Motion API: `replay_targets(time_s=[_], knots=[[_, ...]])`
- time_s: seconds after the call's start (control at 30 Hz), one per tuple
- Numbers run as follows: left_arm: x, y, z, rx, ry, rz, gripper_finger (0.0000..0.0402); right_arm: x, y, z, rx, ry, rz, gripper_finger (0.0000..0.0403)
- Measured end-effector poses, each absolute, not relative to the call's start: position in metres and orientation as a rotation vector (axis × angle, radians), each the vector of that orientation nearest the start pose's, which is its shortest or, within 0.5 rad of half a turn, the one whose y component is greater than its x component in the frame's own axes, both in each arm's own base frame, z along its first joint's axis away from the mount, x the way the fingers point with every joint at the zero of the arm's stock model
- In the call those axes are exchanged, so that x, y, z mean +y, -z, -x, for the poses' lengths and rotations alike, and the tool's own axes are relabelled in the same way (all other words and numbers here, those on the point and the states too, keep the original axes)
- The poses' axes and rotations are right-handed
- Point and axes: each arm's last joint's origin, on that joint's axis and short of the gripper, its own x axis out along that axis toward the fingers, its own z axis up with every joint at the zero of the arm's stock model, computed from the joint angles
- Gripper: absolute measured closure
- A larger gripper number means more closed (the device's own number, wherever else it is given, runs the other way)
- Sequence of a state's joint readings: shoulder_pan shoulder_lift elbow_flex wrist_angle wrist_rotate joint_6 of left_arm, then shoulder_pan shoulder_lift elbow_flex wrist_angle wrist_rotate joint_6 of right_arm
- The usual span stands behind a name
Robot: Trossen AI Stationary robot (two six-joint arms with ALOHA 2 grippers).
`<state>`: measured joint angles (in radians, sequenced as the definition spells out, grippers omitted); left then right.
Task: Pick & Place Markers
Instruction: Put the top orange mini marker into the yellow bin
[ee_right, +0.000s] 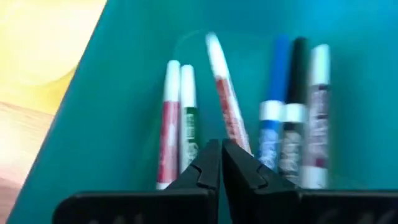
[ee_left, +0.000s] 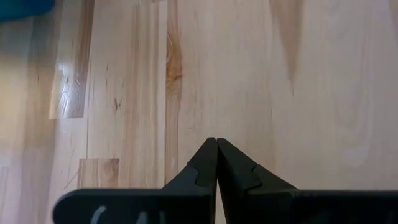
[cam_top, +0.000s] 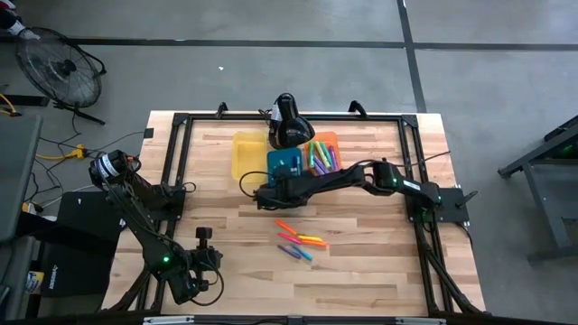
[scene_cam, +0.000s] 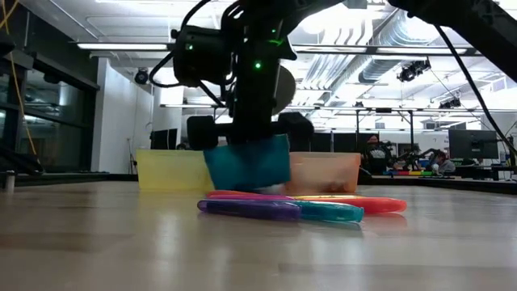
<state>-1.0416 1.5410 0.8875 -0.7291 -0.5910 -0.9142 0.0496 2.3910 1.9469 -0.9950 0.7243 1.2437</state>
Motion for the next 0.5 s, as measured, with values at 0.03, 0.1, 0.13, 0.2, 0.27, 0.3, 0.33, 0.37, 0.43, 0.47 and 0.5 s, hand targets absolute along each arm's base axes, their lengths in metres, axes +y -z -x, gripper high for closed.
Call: replay_targets(time_s=[0.03, 0.1, 0.13, 0.2, 0.27, 0.3, 0.33, 0.37, 0.43, 0.47, 0.5], knots=[[-0.217, -0.176, -0.145, 0.975, -0.079, -0.177, 0.0401, 0.005, -0.148, -0.471, 0.782, 1.22, -0.445, 0.0394], [-0.217, -0.176, -0.145, 0.974, -0.079, -0.175, 0.0401, 0.007, -0.16, -0.47, 0.771, 1.196, -0.404, 0.0391], [-0.217, -0.176, -0.146, 0.974, -0.079, -0.174, 0.0401, 0.009, -0.167, -0.47, 0.756, 1.186, -0.386, 0.0389], [-0.217, -0.176, -0.145, 0.974, -0.08, -0.172, 0.0401, 0.013, -0.18, -0.468, 0.742, 1.164, -0.357, 0.0386], [-0.217, -0.176, -0.145, 0.973, -0.08, -0.172, 0.0401, 0.016, -0.187, -0.466, 0.756, 1.13, -0.33, 0.0381], [-0.217, -0.176, -0.146, 0.973, -0.081, -0.172, 0.0401, 0.019, -0.192, -0.465, 0.764, 1.11, -0.323, 0.0379], [-0.217, -0.176, -0.146, 0.973, -0.081, -0.171, 0.0401, 0.021, -0.197, -0.464, 0.767, 1.091, -0.317, 0.0377], [-0.217, -0.176, -0.146, 0.973, -0.08, -0.171, 0.0401, 0.025, -0.203, -0.463, 0.766, 1.071, -0.312, 0.0374], [-0.217, -0.176, -0.146, 0.973, -0.082, -0.168, 0.0401, 0.033, -0.213, -0.46, 0.771, 1.027, -0.304, 0.0369], [-0.217, -0.176, -0.146, 0.973, -0.082, -0.168, 0.0401, 0.037, -0.217, -0.459, 0.779, 1.002, -0.297, 0.0366], [-0.217, -0.176, -0.146, 0.972, -0.082, -0.167, 0.0401, 0.042, -0.219, -0.458, 0.791, 0.975, -0.295, 0.0363]])
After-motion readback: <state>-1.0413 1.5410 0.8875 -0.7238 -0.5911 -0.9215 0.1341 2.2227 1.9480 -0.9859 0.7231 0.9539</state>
